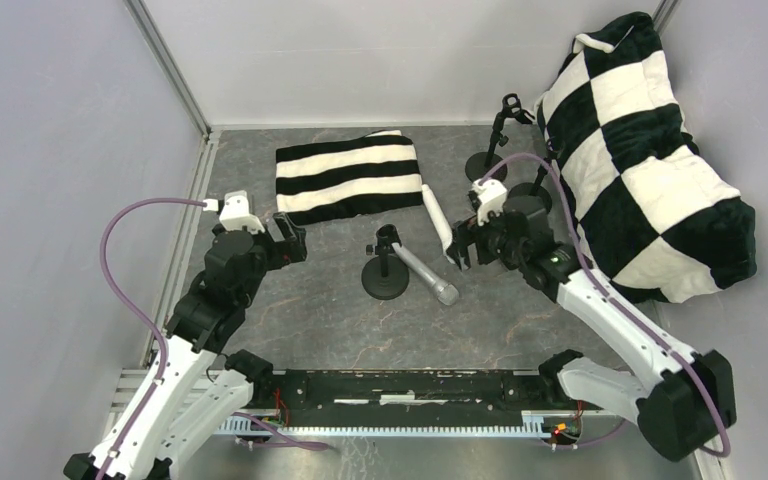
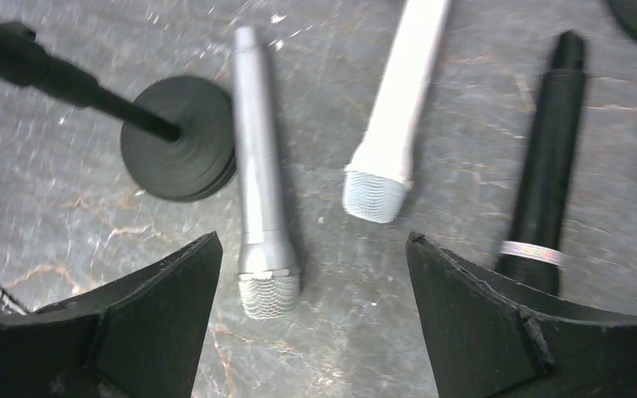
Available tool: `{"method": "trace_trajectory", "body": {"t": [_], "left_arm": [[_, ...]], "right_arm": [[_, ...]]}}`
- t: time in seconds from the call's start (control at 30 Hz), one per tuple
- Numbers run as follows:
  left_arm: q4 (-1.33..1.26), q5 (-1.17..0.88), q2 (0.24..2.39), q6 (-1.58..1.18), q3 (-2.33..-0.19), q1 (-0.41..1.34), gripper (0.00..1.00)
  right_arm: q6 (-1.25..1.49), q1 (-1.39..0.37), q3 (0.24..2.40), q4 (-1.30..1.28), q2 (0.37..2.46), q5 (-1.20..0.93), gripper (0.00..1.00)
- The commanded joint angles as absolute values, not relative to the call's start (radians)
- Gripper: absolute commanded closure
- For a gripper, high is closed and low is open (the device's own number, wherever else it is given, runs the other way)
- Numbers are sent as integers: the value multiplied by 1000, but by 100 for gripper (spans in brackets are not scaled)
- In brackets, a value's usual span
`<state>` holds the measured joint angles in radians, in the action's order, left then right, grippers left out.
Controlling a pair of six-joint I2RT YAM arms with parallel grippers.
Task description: Attach the microphones to the stand
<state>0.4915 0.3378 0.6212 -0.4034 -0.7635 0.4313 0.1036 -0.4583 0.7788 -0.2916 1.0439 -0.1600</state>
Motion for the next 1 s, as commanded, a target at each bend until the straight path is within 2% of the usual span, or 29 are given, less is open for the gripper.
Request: {"method": "trace_trajectory", "body": {"t": [0.0,0.13,0.33,0.7,0.97], "left_arm": [[461,338,623,-379,-769,425,0],[457,339,615,-379,-764,425,0],[458,338,628,-380,-765,425,0],[460,345,639,-381,-764,425,0],[466,344,664,-381,-769,425,0]], "right_arm": [[55,-524,782,-246,1118,-264,13],[30,-566,765,-230,1181,-329,19],[42,-590,760,-189,1265,-320,29],[39,-617,809,-166,1445,-317,37],[31,-639,835,-160,1528,-286,36]]}}
